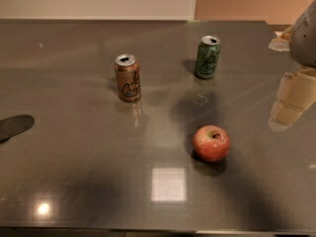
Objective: Move green can near apple
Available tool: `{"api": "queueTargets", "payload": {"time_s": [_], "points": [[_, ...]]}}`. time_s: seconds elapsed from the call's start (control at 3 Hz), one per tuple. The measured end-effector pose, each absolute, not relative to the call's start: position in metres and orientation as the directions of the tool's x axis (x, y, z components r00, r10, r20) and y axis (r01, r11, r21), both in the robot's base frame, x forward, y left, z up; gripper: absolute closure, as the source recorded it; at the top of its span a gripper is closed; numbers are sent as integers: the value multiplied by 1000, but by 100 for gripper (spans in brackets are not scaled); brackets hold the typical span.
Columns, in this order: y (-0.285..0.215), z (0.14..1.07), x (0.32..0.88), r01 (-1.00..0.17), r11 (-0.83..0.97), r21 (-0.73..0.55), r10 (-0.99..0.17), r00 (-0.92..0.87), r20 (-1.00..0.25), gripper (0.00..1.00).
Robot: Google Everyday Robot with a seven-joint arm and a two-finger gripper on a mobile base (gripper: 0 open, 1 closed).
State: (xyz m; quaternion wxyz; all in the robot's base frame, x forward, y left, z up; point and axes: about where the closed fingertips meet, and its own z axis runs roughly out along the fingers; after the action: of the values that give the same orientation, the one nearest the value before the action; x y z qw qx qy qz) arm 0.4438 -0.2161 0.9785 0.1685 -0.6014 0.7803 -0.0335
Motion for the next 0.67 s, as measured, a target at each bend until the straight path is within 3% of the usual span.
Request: {"api": "queueTargets", "payload": {"time_s": [0.67], "points": [[-209,975,504,-919,301,-255,-922,-213,-322,0]]}}
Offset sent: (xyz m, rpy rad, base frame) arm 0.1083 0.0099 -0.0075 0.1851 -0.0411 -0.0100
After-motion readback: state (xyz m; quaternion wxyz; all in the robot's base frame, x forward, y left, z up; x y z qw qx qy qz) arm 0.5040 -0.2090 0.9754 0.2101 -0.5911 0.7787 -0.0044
